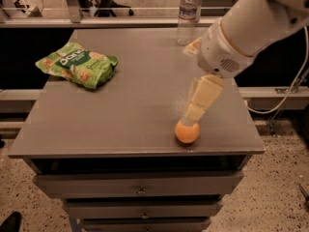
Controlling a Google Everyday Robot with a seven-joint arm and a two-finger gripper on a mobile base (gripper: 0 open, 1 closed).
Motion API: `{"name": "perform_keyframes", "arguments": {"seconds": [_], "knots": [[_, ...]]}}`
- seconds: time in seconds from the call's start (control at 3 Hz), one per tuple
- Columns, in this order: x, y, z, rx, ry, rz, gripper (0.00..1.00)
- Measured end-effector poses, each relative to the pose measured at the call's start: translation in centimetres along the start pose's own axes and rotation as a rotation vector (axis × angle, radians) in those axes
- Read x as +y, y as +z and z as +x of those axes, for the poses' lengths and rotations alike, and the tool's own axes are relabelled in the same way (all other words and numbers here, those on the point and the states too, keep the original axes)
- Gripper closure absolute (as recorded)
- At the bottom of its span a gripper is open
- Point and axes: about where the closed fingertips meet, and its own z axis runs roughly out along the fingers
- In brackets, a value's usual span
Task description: Pick green rice chip bag
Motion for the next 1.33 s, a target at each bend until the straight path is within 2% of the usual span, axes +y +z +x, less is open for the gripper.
{"name": "perform_keyframes", "arguments": {"seconds": [0.33,0.67,1.0,1.33], "knots": [[-1.4,4.4,-6.6,-0.165,-0.021,-0.022,0.00],[-2.6,8.9,-11.7,-0.269,-0.026,-0.034,0.00],[-4.5,12.9,-16.1,-0.350,-0.018,0.013,0.00],[-4.5,12.9,-16.1,-0.350,-0.018,0.013,0.00]]}}
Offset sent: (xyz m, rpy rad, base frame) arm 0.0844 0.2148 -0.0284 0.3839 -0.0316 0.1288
